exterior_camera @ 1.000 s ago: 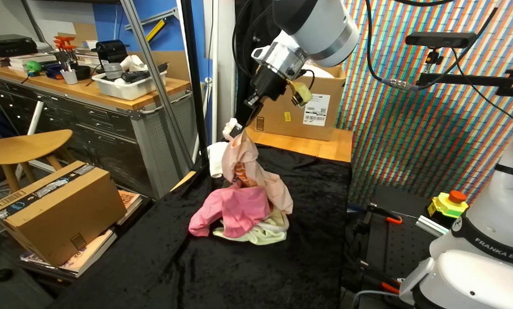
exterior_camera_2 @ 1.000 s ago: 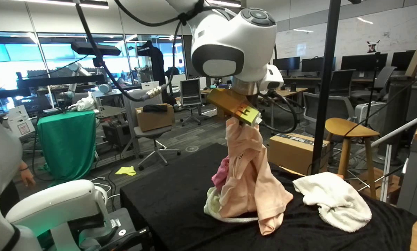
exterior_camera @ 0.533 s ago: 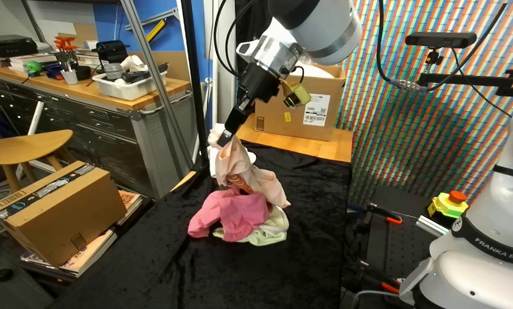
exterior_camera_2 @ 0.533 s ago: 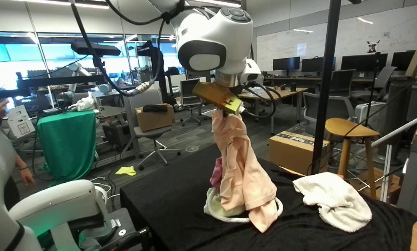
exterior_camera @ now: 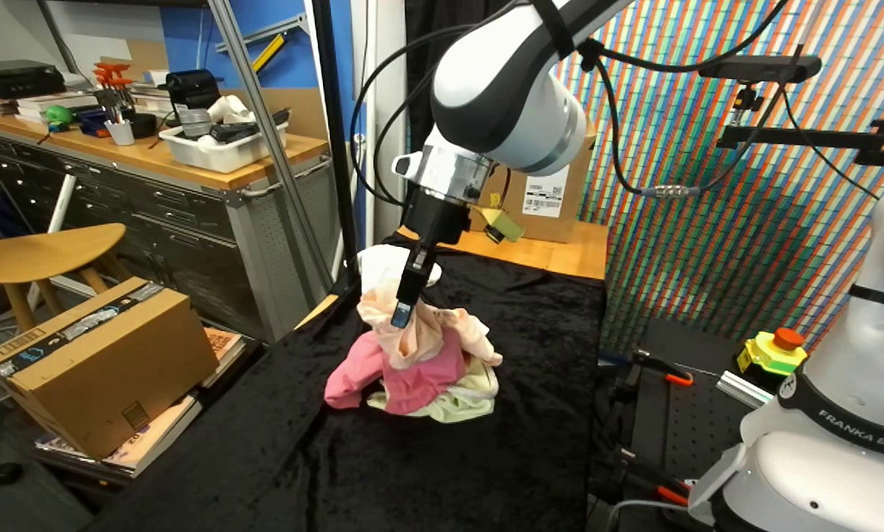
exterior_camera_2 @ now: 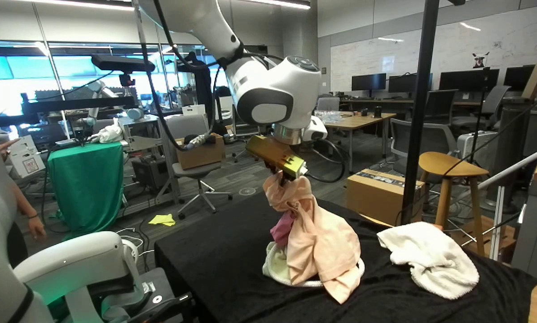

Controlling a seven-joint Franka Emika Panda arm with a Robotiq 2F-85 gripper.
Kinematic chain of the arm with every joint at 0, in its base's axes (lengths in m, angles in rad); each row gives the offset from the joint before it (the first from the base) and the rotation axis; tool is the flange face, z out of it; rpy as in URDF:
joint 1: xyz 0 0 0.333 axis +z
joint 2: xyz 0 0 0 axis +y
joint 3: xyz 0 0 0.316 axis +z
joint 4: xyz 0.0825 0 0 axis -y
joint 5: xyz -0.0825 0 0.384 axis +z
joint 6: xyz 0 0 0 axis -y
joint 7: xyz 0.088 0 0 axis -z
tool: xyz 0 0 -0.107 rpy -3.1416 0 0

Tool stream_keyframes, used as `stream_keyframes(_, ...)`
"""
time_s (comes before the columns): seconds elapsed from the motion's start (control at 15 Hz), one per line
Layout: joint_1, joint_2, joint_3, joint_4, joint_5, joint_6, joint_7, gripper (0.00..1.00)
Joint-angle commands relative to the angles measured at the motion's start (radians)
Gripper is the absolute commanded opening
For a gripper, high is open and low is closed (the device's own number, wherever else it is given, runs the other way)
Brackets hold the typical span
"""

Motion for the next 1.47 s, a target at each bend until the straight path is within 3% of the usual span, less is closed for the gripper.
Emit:
stream_keyframes(0.0,-0.002,0.033,0.007,0.029,-0.065,0.024,0.073,0.61)
stream_keyframes(0.33,0.003,0.025,0.009,0.018,-0.147,0.126,0.184,0.99)
stream_keyframes(0.8,-0.005,-0.023,-0.033,0.016,-0.475,0.210,0.543,1.00)
stream_keyframes(1.13,-0.056,0.065,-0.110,0.190,-0.641,0.128,0.669,1.00)
stream_keyframes(1.4,-0.108,0.180,-0.145,0.401,-0.643,-0.027,0.652,1.00)
